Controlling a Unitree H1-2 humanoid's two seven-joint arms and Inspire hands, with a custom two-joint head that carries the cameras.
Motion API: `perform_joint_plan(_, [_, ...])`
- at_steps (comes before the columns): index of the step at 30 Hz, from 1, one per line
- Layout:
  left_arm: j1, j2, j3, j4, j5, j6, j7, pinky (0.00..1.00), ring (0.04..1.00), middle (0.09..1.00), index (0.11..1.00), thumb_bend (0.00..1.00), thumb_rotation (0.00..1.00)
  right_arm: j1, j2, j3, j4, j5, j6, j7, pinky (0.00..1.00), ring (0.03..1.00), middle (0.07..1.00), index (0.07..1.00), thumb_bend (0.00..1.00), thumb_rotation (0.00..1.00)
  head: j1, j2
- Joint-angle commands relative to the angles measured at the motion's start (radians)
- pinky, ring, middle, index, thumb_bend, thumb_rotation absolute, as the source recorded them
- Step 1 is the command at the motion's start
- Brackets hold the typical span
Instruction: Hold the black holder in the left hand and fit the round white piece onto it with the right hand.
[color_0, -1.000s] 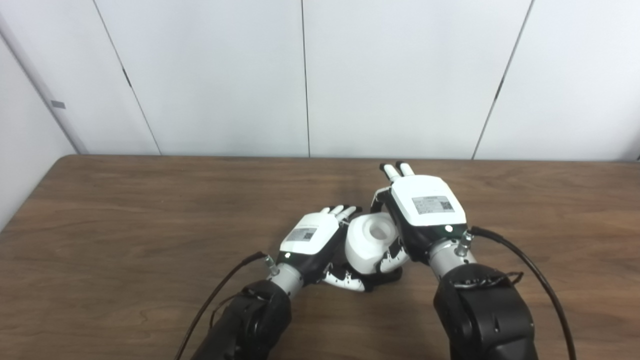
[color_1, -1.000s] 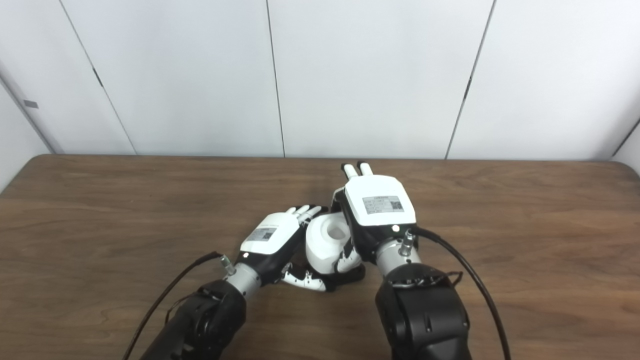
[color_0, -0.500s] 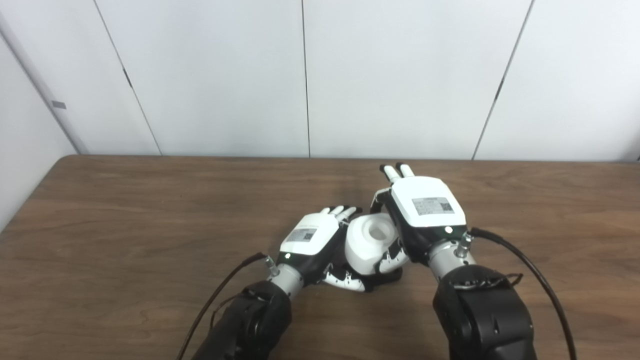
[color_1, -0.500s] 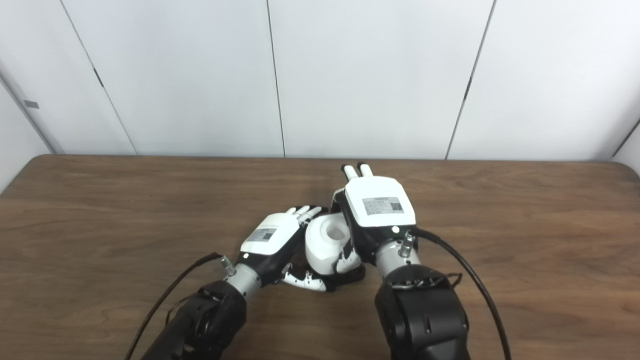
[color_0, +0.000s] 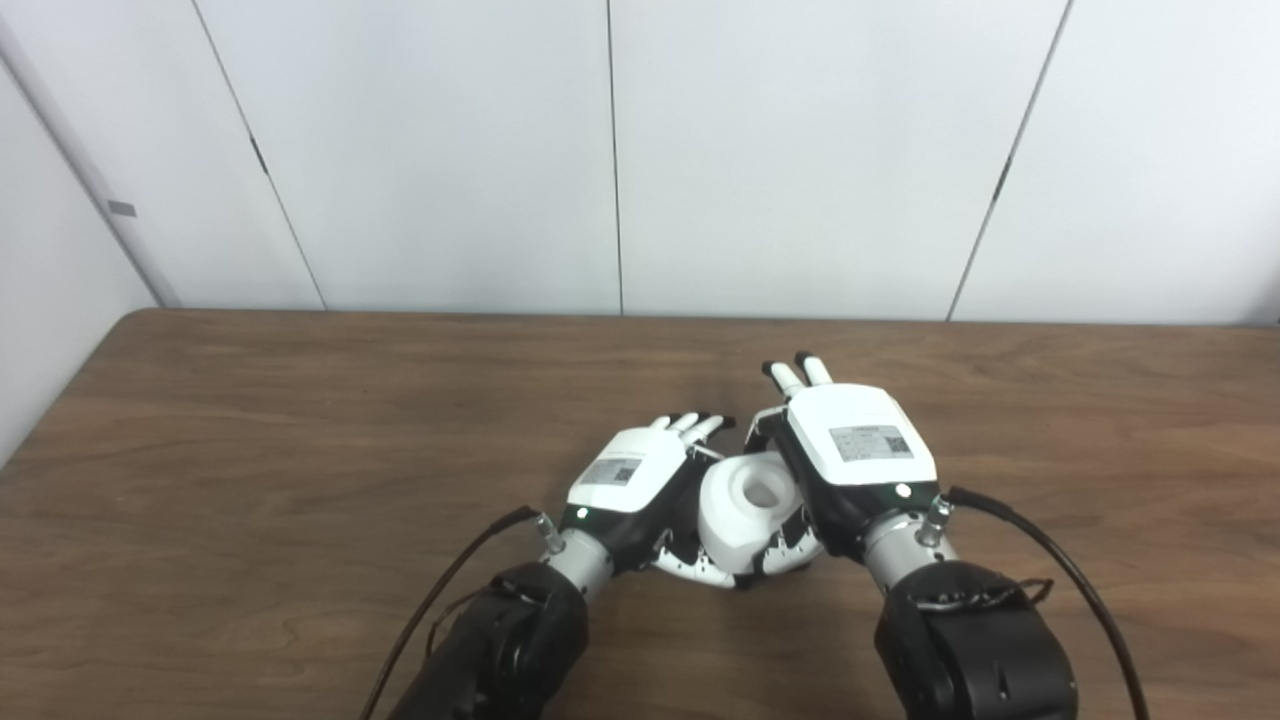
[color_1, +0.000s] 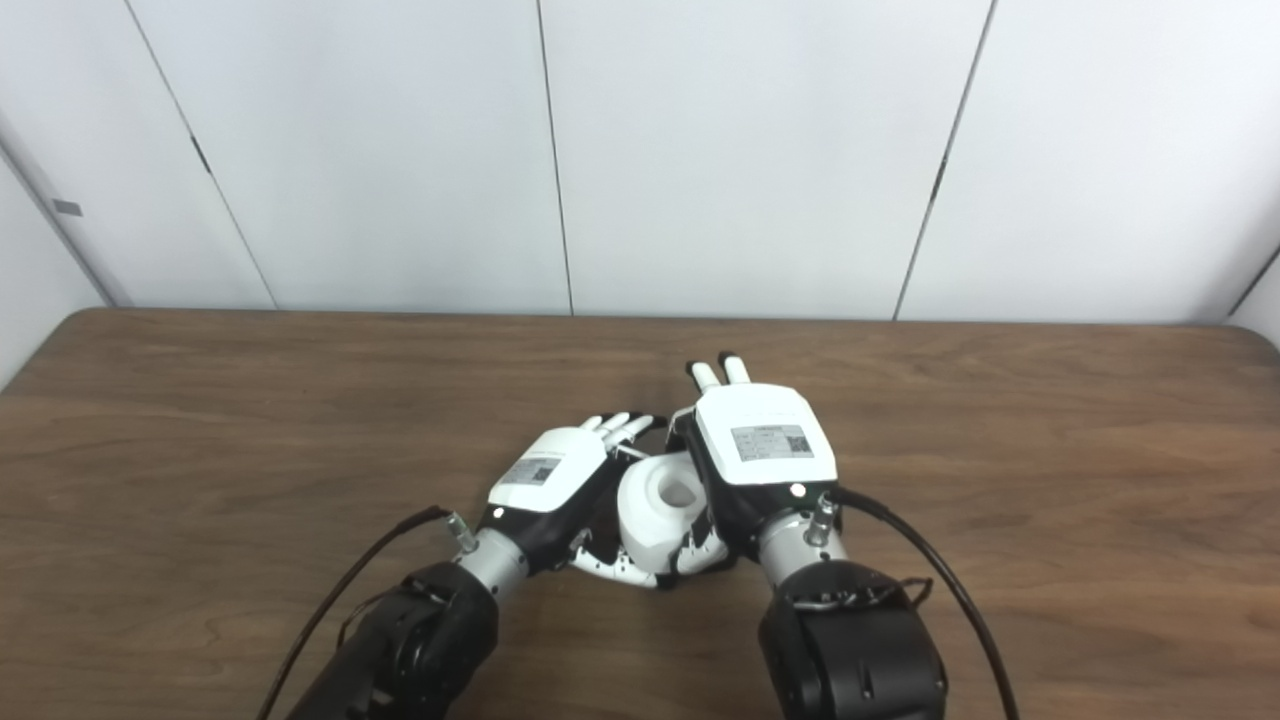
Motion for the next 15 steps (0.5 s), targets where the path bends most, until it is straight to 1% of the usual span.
perform_joint_plan(1, [-0.036,-0.01,0.004,-0.009,-0.004,-0.018,0.039,1.0,0.983,0.961,0.48,0.52,0.05,0.031,-0.004,0.009,0.015,0.001,-0.013,0.049,0.68,1.0,0.971,0.489,0.52,0.14,0.0,0.001])
perform_joint_plan(15, [-0.034,-0.009,0.005,-0.007,-0.005,-0.022,0.045,1.0,0.98,0.956,0.48,0.52,0.05,0.03,-0.005,0.009,0.032,0.007,-0.009,0.038,0.67,1.0,0.969,0.489,0.52,0.14,0.001,-0.006])
